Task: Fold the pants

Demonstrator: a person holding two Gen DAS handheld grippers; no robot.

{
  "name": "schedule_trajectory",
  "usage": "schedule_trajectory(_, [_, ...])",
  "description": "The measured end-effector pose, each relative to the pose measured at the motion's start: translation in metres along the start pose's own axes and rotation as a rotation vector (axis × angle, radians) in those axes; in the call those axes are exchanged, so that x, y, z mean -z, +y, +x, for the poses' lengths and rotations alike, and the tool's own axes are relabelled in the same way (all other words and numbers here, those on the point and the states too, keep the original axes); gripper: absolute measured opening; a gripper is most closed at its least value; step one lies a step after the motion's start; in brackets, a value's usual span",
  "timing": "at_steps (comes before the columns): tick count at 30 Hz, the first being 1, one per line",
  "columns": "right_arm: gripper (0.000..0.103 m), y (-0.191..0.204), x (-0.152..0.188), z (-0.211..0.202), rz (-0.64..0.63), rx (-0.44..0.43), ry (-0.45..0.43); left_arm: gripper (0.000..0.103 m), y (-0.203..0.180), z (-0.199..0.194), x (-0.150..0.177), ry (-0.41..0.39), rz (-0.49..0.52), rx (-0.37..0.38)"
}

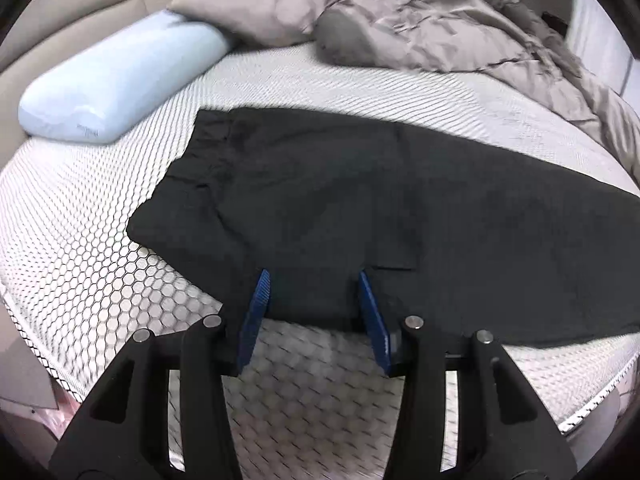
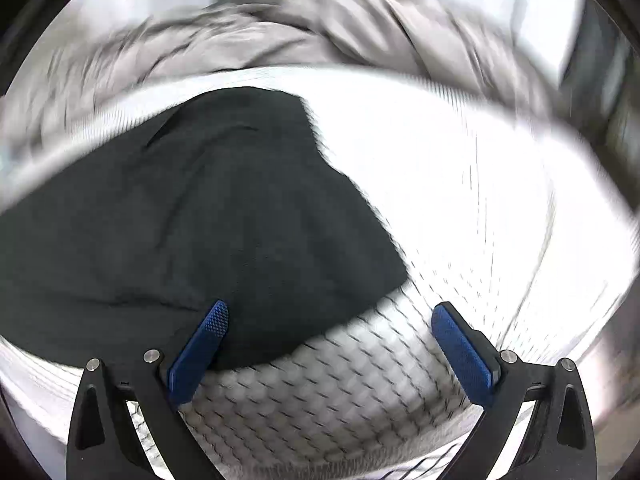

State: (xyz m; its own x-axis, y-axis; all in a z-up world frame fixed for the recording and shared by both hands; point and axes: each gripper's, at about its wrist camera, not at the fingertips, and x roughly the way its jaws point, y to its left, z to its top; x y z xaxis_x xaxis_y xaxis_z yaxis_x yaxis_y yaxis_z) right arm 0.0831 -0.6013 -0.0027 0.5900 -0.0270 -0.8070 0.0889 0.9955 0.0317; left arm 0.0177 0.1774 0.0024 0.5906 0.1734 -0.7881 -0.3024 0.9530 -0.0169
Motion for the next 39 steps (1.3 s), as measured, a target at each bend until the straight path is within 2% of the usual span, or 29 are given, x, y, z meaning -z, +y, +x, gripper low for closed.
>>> schedule_trajectory(3, [0.100, 0.008, 0.000, -0.024, -0.053, 0.020, -0.076, 0.045, -0.023, -0.032, 0.007, -0.059, 0.026, 0.022])
schedule_trajectory(5, [0.100, 0.019, -0.002, -0.041, -0.078, -0.001, -0.130, 0.054, -0.044, -0.046, 0.004, -0.081, 0.027, 0.067])
schedule_trajectory(7, [0.100, 0.040, -0.008, -0.053, -0.120, -0.033, -0.160, 0.068, -0.069, -0.055, -0.001, -0.097, 0.030, 0.125])
schedule_trajectory(8, [0.100, 0.049, -0.009, -0.056, -0.138, -0.042, -0.166, 0.077, -0.088, -0.058, -0.004, -0.101, 0.051, 0.176])
schedule_trajectory(11, [0.100, 0.089, -0.013, -0.046, -0.213, -0.108, -0.144, 0.087, -0.136, -0.058, -0.012, -0.130, 0.085, 0.280])
schedule_trajectory(13, [0.100, 0.117, -0.013, -0.030, -0.275, -0.134, -0.112, 0.093, -0.172, -0.044, -0.015, -0.097, 0.090, 0.356])
schedule_trajectory(15, [0.100, 0.148, -0.013, -0.011, -0.337, -0.165, -0.086, 0.094, -0.209, -0.022, -0.013, -0.018, 0.098, 0.439])
schedule_trajectory(16, [0.100, 0.161, -0.006, -0.008, -0.354, -0.178, -0.075, 0.094, -0.223, -0.012, -0.009, 0.028, 0.110, 0.451])
schedule_trajectory(17, [0.100, 0.173, -0.004, 0.001, -0.377, -0.184, -0.049, 0.094, -0.235, -0.001, -0.004, 0.071, 0.130, 0.445])
schedule_trajectory(18, [0.100, 0.181, 0.000, 0.008, -0.411, -0.155, -0.031, 0.094, -0.244, 0.006, 0.001, 0.097, 0.158, 0.417])
schedule_trajectory(20, [0.100, 0.183, 0.005, 0.009, -0.473, -0.086, -0.062, 0.093, -0.249, 0.012, 0.012, 0.076, 0.224, 0.334])
schedule_trajectory(23, [0.100, 0.155, 0.006, 0.002, -0.504, 0.100, -0.097, 0.095, -0.236, 0.008, 0.025, 0.023, 0.290, 0.283])
schedule_trajectory(24, [0.100, 0.132, 0.003, 0.004, -0.483, 0.202, -0.093, 0.095, -0.224, 0.008, 0.024, 0.019, 0.290, 0.262])
schedule_trajectory(27, [0.100, 0.084, -0.006, 0.004, -0.363, 0.283, -0.060, 0.094, -0.201, 0.004, 0.020, 0.020, 0.236, 0.229])
schedule_trajectory(28, [0.100, 0.076, -0.009, 0.001, -0.326, 0.273, -0.049, 0.092, -0.197, 0.002, 0.016, 0.017, 0.218, 0.228])
schedule_trajectory(31, [0.100, 0.079, -0.014, -0.016, -0.308, 0.259, -0.079, 0.091, -0.202, -0.014, 0.007, -0.015, 0.214, 0.323])
schedule_trajectory(33, [0.100, 0.102, -0.015, -0.027, -0.343, 0.182, -0.102, 0.092, -0.227, -0.020, 0.007, -0.018, 0.266, 0.381])
schedule_trajectory(35, [0.100, 0.125, -0.019, -0.029, -0.377, 0.091, -0.117, 0.092, -0.260, -0.018, 0.008, -0.016, 0.324, 0.396])
schedule_trajectory(38, [0.100, 0.161, -0.022, -0.015, -0.412, -0.043, -0.087, 0.091, -0.305, -0.001, 0.019, 0.062, 0.406, 0.448])
schedule_trajectory(39, [0.100, 0.168, -0.022, -0.008, -0.410, -0.089, -0.072, 0.092, -0.313, 0.006, 0.024, 0.092, 0.444, 0.442])
